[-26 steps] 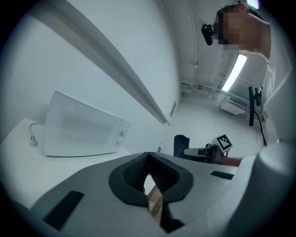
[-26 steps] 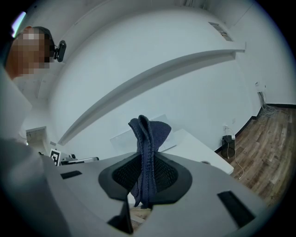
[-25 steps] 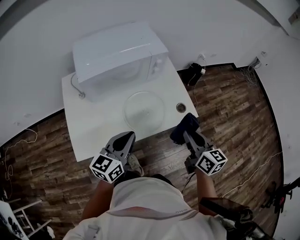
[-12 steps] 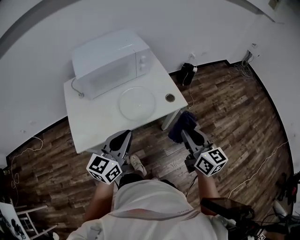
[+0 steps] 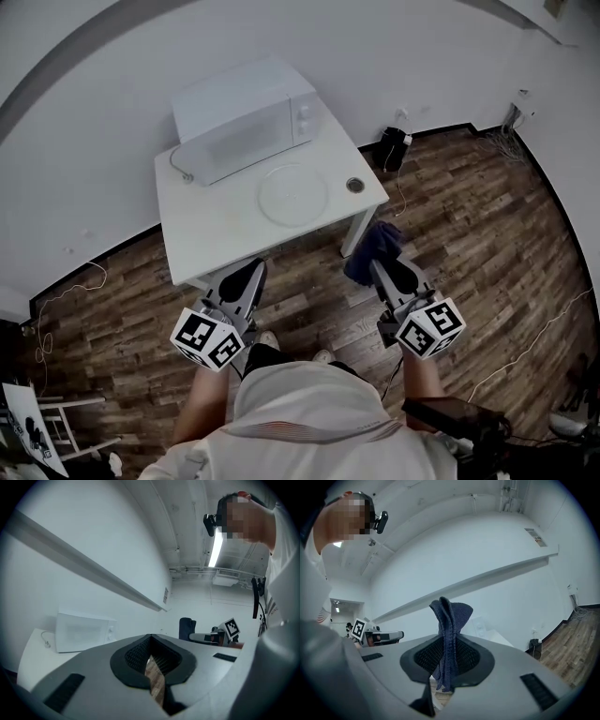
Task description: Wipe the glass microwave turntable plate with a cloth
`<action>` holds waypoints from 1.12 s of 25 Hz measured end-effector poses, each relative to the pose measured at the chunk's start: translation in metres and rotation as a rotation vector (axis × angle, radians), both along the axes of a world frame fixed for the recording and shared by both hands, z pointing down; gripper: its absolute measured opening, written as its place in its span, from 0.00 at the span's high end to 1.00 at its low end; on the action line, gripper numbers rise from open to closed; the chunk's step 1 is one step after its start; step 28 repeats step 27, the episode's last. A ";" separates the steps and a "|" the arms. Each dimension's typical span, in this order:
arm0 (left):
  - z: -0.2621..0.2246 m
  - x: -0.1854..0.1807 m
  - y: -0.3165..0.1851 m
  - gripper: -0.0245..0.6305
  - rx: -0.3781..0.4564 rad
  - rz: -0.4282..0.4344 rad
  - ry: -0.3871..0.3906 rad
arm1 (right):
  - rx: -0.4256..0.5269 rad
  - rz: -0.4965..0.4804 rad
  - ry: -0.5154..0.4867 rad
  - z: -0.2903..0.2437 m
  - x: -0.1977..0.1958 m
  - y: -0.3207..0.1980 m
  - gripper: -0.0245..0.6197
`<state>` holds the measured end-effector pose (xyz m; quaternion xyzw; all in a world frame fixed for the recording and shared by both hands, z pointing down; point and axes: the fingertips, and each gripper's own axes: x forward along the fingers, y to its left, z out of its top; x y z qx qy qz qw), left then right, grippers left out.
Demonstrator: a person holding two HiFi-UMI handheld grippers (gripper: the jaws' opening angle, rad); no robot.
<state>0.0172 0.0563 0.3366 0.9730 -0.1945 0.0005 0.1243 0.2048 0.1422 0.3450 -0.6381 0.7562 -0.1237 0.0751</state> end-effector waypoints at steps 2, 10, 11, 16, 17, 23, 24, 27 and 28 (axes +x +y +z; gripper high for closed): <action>-0.002 -0.003 -0.001 0.95 0.013 0.004 0.008 | 0.009 -0.001 0.014 -0.006 -0.005 0.001 0.86; -0.018 -0.019 -0.013 0.95 0.049 0.034 0.032 | 0.037 0.021 0.053 -0.035 -0.027 -0.009 0.86; -0.018 -0.023 -0.016 0.95 0.049 0.036 0.034 | 0.038 0.023 0.056 -0.037 -0.032 -0.012 0.86; -0.015 -0.035 -0.023 0.95 0.043 0.050 0.034 | 0.024 0.030 0.069 -0.037 -0.047 -0.019 0.86; -0.015 -0.037 -0.024 0.95 0.042 0.054 0.036 | 0.022 0.034 0.072 -0.037 -0.049 -0.021 0.86; -0.015 -0.044 -0.033 0.95 0.020 0.066 0.062 | 0.012 0.038 0.094 -0.039 -0.059 -0.028 0.86; -0.015 -0.044 -0.034 0.95 0.021 0.066 0.064 | 0.009 0.039 0.096 -0.039 -0.059 -0.028 0.86; -0.012 -0.041 -0.036 0.95 0.027 0.071 0.056 | 0.002 0.042 0.098 -0.038 -0.058 -0.028 0.86; -0.012 -0.041 -0.036 0.95 0.027 0.071 0.056 | 0.002 0.042 0.098 -0.038 -0.058 -0.028 0.86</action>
